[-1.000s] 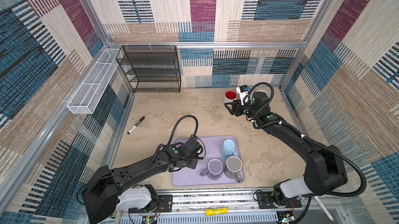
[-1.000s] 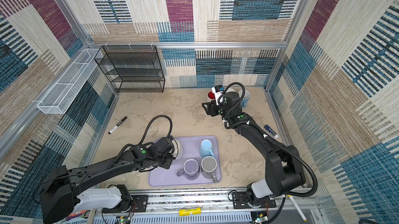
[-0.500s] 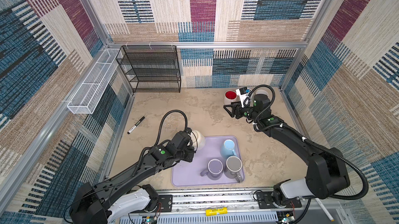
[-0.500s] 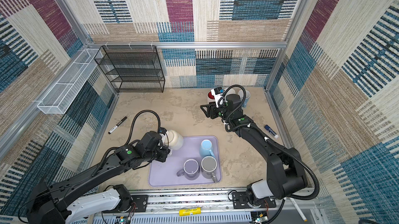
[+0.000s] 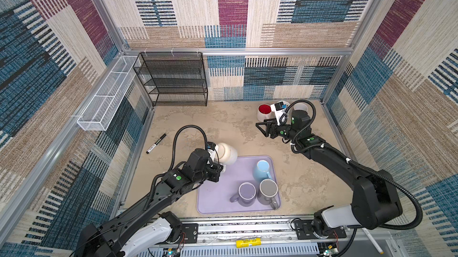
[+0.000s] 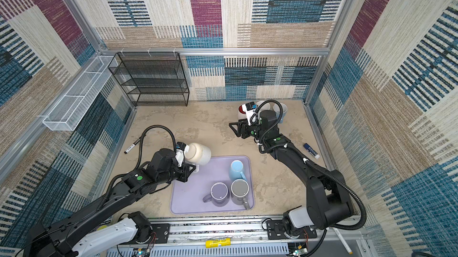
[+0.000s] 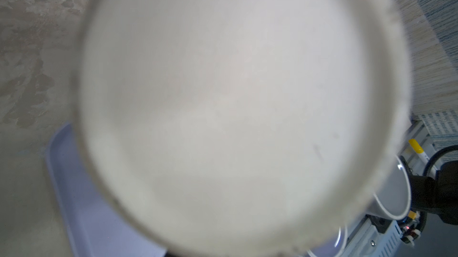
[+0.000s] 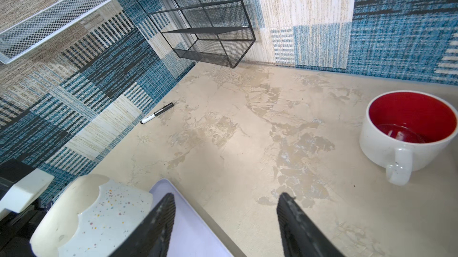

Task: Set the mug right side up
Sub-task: 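Carry the mug toward the right gripper while the right gripper reaches toward it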

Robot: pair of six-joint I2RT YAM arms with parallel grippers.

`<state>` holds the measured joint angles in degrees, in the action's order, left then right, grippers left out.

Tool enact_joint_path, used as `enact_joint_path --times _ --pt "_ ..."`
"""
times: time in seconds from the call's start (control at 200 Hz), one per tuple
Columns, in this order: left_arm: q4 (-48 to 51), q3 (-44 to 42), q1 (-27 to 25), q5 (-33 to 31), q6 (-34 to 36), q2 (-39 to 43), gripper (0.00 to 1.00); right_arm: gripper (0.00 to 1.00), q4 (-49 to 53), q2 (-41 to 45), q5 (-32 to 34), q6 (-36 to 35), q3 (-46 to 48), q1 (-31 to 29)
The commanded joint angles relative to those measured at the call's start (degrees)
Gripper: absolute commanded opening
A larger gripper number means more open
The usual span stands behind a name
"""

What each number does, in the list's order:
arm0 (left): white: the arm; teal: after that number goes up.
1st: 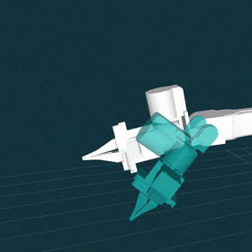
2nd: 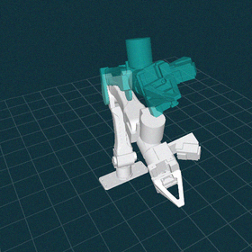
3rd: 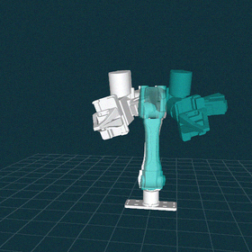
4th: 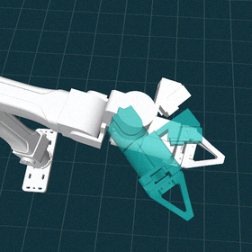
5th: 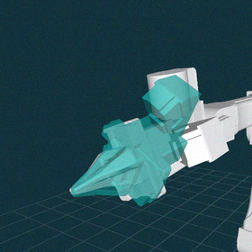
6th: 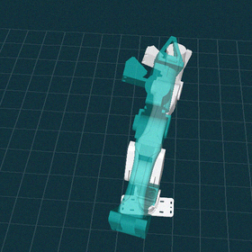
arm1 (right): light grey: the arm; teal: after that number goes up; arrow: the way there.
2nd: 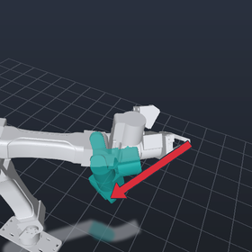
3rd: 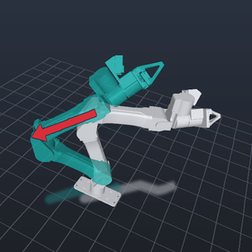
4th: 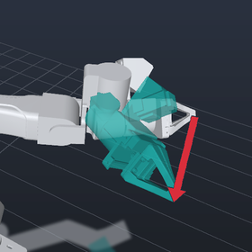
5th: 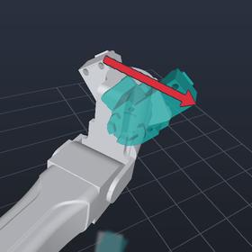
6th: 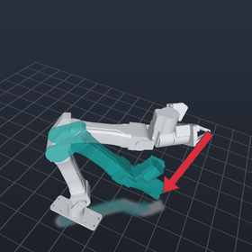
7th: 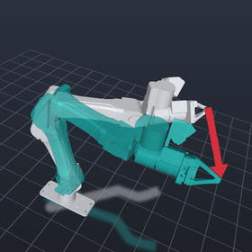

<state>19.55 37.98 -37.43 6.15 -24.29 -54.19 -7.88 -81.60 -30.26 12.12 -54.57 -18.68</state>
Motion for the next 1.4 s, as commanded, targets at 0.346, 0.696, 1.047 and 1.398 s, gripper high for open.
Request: enact_joint_path --times 0.346,0.696,1.047,1.398 --pt "-19.7 -0.4 6.4 13.3 -2.4 1.6 0.0 0.67 -6.5 2.7 -6.3 5.5 4.8 -0.2" --pt "-33.1 -0.2 11.2 20.8 -5.3 -1.5 0.0 0.67 -13.7 5.2 -12.3 12.5 8.8 -1.2" --pt "-48.0 -0.2 13.9 30.0 -9.9 -6.7 0.0 0.68 -20.2 5.5 -12.2 17.0 9.7 -7.8" --pt "-61.1 -2.1 14.2 33.5 -13.5 -7.2 0.0 0.67 -29.5 3.8 -14.1 22.8 10.1 -10.9"
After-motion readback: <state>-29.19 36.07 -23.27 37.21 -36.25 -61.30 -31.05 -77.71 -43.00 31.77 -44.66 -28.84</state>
